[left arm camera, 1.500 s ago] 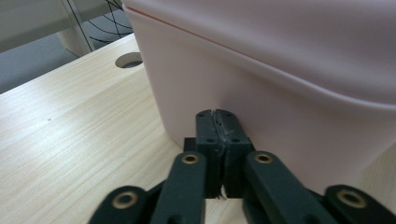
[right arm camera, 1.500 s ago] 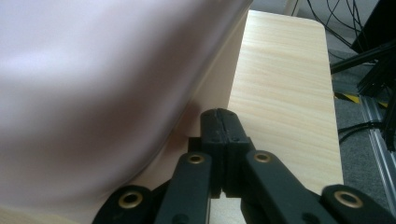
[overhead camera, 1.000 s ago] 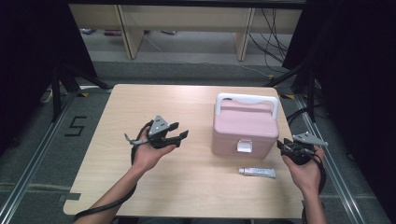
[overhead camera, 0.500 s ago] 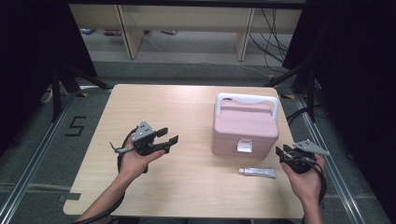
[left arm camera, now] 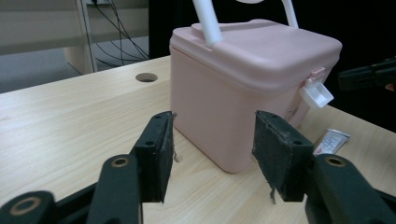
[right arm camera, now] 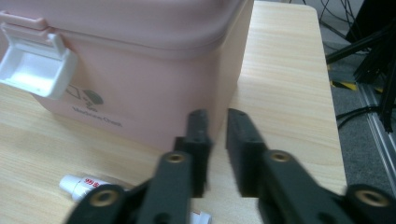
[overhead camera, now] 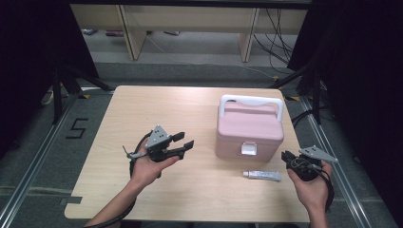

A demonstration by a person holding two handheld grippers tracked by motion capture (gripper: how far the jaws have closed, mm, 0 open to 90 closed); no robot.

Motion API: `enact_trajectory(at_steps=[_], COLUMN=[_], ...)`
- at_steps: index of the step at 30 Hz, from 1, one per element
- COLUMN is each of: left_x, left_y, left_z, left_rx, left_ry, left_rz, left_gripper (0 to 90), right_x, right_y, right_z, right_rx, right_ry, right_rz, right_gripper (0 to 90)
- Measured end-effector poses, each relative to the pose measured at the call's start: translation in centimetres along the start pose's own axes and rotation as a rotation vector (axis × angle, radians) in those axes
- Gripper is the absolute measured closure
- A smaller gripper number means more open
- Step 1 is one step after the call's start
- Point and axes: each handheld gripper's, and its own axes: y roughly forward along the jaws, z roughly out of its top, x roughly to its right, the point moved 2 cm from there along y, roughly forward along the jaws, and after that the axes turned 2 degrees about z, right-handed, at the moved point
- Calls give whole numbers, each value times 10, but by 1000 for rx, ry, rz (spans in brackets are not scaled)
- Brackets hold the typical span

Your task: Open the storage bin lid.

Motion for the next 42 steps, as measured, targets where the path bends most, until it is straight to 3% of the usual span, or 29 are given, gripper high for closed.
enact_trajectory(at_steps=[2,3,5,6,7,8,10,11,13,20,21,22,23,24,28,29,31,37,38,39,41,42], left_x=[3,5,10,11,13,14,16,17,19,29,30,31,31,31,30,29,27,13,11,9,5,4], left_y=[1,1,2,3,3,4,5,6,8,21,24,28,31,35,51,55,61,84,87,89,95,98], left_z=[0,0,-1,-1,-2,-2,-2,-2,-2,1,2,4,6,9,21,24,32,54,58,60,65,67], left_rx=[0,2,4,-1,-5,0,-10,-7,-6,-12,-14,-14,-15,-11,-8,-5,3,6,6,8,7,6], left_ry=[11,24,40,48,55,55,64,64,72,77,77,75,71,68,20,13,3,-54,-59,-61,-71,-73], left_rz=[-4,-9,-18,-23,-26,-32,-36,-38,-46,-91,-94,-94,-93,-92,-92,-86,-71,-23,-18,-15,4,8], left_gripper=[526,544,583,596,608,620,647,659,680,735,732,723,709,695,637,623,591,545,543,542,540,540], right_x=[-4,-2,-6,-12,-11,-13,-18,-23,-24,-29,-28,-28,-32,-29,-30,-34,-32,-32,-36,-33,-34,-37], right_y=[-5,-5,-8,-7,-8,-7,-7,-7,-4,3,3,4,4,4,5,5,5,5,4,4,5,5], right_z=[-1,0,0,0,1,1,4,5,9,19,20,20,19,20,19,18,19,20,20,21,21,21], right_rx=[-6,8,17,19,18,18,20,25,27,17,21,25,18,16,22,14,15,17,3,16,23,20], right_ry=[37,4,5,50,4,11,-2,37,-7,-16,-25,-35,8,-37,-30,11,-34,-38,5,-45,-50,-19], right_rz=[-2,-4,4,24,18,43,40,47,60,60,79,75,85,72,82,96,88,91,98,91,92,103], right_gripper=[900,900,900,900,900,900,900,900,900,900,900,900,900,900,900,900,900,900,900,900,900,900])
